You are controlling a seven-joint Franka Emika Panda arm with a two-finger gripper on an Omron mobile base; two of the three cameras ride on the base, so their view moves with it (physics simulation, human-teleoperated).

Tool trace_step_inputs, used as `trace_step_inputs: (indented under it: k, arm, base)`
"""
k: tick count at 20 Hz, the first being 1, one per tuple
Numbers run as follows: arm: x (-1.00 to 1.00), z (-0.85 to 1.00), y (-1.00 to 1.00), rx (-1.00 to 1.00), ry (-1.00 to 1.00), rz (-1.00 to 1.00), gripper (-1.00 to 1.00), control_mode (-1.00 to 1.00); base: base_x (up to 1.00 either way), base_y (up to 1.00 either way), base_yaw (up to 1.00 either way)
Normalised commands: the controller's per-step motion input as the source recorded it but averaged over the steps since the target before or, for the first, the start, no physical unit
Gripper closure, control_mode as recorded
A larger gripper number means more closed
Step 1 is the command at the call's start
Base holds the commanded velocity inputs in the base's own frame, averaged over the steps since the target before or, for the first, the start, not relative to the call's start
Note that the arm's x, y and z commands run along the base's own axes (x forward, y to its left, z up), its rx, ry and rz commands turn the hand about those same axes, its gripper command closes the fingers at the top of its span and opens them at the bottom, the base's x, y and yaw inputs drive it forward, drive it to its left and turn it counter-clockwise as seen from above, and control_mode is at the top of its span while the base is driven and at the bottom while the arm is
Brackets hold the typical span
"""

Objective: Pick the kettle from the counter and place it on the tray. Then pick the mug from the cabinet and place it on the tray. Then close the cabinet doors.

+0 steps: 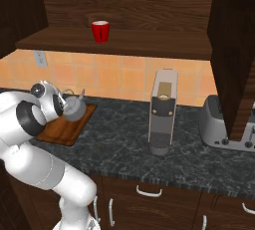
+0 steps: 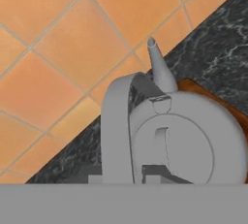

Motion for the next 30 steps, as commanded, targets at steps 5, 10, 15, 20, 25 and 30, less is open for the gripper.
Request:
trace_step_inputs:
  k: [5, 10, 15, 20, 25, 30]
  arm:
    - [0.00, 0.00, -0.08, 0.00, -0.02, 0.00, -1.00, -1.00]
    - [0.00, 0.05, -0.05, 0.00, -0.01, 0.00, -1.00, -1.00]
    - [-0.12, 0.21, -0.01, 0.00, -0.03, 0.00, -1.00, -1.00]
    - [-0.42, 0.48, -0.11, 0.00, 0.01, 0.00, -1.00, -1.00]
    - [-0.26, 0.74, -0.23, 0.00, 0.16, 0.00, -1.00, -1.00]
    - [-0.20, 0.71, -0.35, -0.02, 0.42, 0.12, -1.00, -1.00]
  base:
    - [0.00, 0.00, 0.00]
    - [0.00, 0.00, 0.00]
    - [0.00, 0.00, 0.00]
    - [0.00, 0.00, 0.00]
    - [0.00, 0.00, 0.00]
    - [0.00, 0.00, 0.00]
